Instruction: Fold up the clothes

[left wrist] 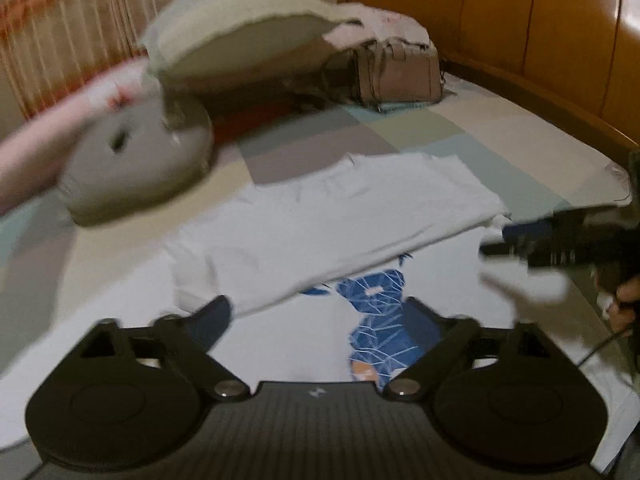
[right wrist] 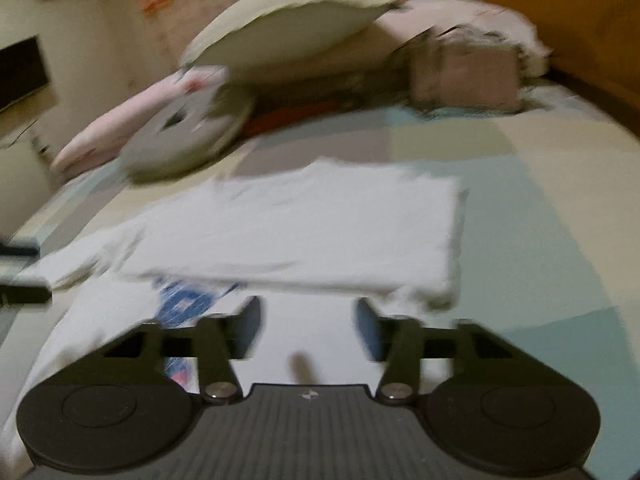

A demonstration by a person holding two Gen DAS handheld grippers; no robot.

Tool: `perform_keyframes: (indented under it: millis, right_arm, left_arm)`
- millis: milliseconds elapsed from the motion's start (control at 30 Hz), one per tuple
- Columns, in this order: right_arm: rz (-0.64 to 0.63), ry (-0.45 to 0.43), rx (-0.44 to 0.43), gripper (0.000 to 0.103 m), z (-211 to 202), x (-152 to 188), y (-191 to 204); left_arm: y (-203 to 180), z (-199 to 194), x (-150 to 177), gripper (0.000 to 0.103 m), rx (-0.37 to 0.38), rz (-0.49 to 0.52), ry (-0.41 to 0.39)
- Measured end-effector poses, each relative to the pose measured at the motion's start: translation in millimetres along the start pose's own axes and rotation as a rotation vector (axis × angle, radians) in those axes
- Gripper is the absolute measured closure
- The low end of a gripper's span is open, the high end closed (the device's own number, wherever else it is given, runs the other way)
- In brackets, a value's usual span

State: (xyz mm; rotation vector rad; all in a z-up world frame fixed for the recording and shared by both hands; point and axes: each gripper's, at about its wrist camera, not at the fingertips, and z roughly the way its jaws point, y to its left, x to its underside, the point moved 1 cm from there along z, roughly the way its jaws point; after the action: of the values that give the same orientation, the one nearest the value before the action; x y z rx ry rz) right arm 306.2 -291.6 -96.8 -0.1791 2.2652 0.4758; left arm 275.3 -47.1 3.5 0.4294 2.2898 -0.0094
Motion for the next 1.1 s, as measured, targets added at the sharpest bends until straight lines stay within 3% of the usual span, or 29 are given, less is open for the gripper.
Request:
perform_keyframes:
  millis: [67, 300, 500, 533, 567, 767, 833, 967, 1100]
  right_arm:
    - [-0.033, 0.033, -0.014, 0.033, 4, 7, 10]
    - [-0.108, 0.075, 0.052, 0.019, 6, 23, 14]
    - [-0.119, 0.092, 0.069, 0.005, 2, 26, 6]
    - [-0.125, 0.098, 0.073, 0.003, 3, 27, 6]
    - [-0.134, 0.102, 0.075, 0.002, 3, 28, 7]
    - [-0.244, 0.120, 0.121, 0.000, 5, 41, 18]
    - [-0.277, 0.119, 0.141, 0.000, 6, 44, 22]
    - [-0.274, 0.120, 0.143, 0.000, 5, 45, 22]
    - [-0.262, 0.129, 0.149, 0.000, 7, 41, 22]
  left_arm:
    - [-2, -6, 3, 0.002, -0.007, 0.008, -0.020]
    - [-24, 32, 48, 0.002, -0.020, -0.020, 0.008]
    - [-29, 54, 89, 0.002, 0.027, -0.183, 0.078]
    - [-28, 54, 96, 0.002, 0.027, -0.215, 0.090]
    - [-30, 48, 105, 0.001, 0.022, -0.220, 0.050]
    - [-47, 14, 139, 0.001, -0.029, -0.151, 0.013]
    - [-48, 8, 138, 0.001, -0.031, -0.139, 0.036]
    - [-36, 7, 113, 0.001, -0.069, -0.115, -0.007]
    - [-14, 33, 89, 0.001, -0.061, -0.205, 0.001]
